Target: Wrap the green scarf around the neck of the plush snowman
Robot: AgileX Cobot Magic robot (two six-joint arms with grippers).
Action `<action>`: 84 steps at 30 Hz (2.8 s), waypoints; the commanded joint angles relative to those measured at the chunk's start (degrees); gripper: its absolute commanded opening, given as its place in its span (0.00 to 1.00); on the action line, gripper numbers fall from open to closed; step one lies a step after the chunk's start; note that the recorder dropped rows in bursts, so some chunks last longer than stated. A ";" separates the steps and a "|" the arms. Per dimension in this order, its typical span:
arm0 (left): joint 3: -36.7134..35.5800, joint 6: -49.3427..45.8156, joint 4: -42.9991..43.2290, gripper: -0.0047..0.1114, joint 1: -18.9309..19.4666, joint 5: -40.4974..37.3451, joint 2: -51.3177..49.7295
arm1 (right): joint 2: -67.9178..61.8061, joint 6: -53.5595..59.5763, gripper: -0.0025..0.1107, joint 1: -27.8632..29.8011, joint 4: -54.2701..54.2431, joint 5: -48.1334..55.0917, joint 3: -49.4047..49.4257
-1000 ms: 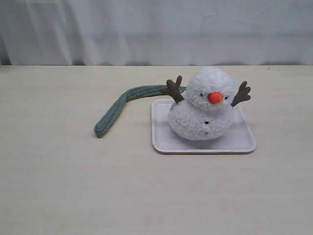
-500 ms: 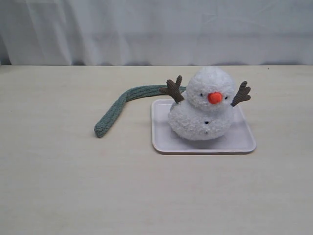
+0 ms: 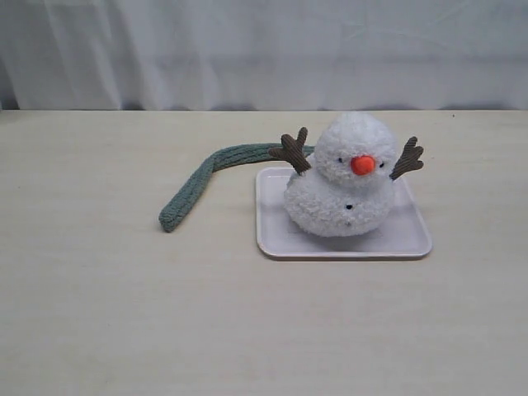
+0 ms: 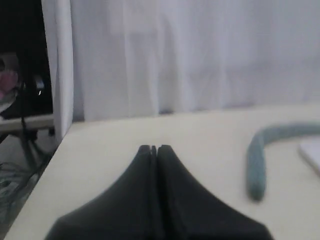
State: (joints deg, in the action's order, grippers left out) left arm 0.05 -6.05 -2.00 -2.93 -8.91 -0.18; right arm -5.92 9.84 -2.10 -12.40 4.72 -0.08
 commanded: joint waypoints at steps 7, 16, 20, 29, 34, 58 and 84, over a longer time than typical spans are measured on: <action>-0.05 12.15 -10.65 0.04 -0.42 39.08 0.18 | -0.10 -1.30 0.06 0.00 -5.05 -20.99 0.08; 8.80 40.01 25.90 0.04 -0.42 35.92 -13.80 | -0.10 -1.30 0.06 0.00 -5.05 -16.50 0.08; 15.37 43.28 36.26 0.04 -0.42 37.18 -30.45 | -0.10 -1.30 0.06 0.00 -5.05 -15.13 0.08; 31.39 73.18 68.75 0.04 -0.42 42.38 -67.00 | -0.10 -1.30 0.06 0.00 -5.05 -12.86 0.08; 38.61 76.49 72.47 0.23 -0.42 42.14 -79.17 | -0.10 -1.30 0.06 0.00 -4.73 -10.82 0.08; 73.95 80.82 87.89 0.62 -20.78 -6.51 -114.91 | -0.10 -0.41 0.06 0.00 -4.87 -6.20 0.08; 99.68 -35.59 -15.84 0.62 -23.00 -19.44 -129.80 | -0.10 -0.41 0.06 0.00 -4.85 -3.93 0.08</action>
State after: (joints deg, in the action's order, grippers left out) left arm 98.96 -41.89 -19.95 -25.52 -31.33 -128.38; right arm -5.92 8.91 -2.10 -17.50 0.00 -0.08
